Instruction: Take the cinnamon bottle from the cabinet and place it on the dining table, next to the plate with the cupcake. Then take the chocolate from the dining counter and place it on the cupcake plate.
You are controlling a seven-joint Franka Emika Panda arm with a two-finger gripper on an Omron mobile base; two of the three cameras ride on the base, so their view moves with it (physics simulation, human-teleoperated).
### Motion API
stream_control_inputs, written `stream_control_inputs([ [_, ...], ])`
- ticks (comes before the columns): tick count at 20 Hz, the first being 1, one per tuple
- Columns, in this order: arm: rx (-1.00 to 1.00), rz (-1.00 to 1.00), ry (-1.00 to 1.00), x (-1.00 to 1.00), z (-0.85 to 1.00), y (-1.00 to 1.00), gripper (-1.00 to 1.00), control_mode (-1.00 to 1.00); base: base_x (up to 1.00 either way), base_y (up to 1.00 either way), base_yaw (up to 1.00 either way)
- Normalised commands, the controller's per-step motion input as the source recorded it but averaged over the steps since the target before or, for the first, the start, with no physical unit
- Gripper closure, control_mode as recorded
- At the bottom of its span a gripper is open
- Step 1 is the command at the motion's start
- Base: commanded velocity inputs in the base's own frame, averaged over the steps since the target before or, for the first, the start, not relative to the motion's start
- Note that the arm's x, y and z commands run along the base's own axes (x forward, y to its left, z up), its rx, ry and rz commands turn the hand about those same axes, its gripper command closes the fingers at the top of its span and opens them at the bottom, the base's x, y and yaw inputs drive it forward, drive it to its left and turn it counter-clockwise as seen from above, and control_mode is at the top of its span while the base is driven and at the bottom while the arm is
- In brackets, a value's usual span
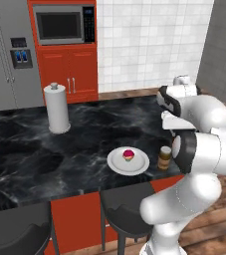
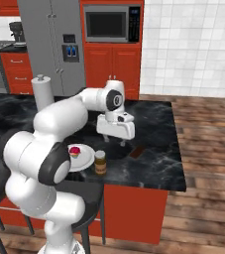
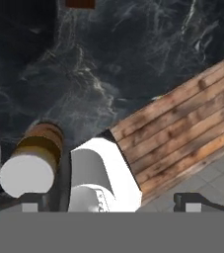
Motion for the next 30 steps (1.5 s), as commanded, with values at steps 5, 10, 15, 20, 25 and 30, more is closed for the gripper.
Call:
stream_control_inputs([
  [5, 0.00, -0.09, 0.00, 0.27, -0.46, -0.39, -1.00, -1.00, 0.00, 0.00, 0.00],
  [10, 0.00, -0.05, -0.01, 0.47, -0.23, -0.22, -1.00, -1.00, 0.00, 0.00, 0.00],
  [15, 0.00, -0.02, 0.00, 0.39, -0.24, -0.11, -1.00, -1.00, 0.00, 0.00, 0.00],
  [20, -0.02, -0.01, 0.00, 0.28, -0.29, -0.05, -1.00, -1.00, 0.00, 0.00, 0.00],
  [25, 0.00, 0.00, 0.00, 0.14, -0.52, -0.03, -1.00, -1.00, 0.00, 0.00, 0.00],
  [30, 0.00, 0.00, 0.00, 0.21, -0.26, -0.09, -1.00, -1.00, 0.00, 0.00, 0.00],
])
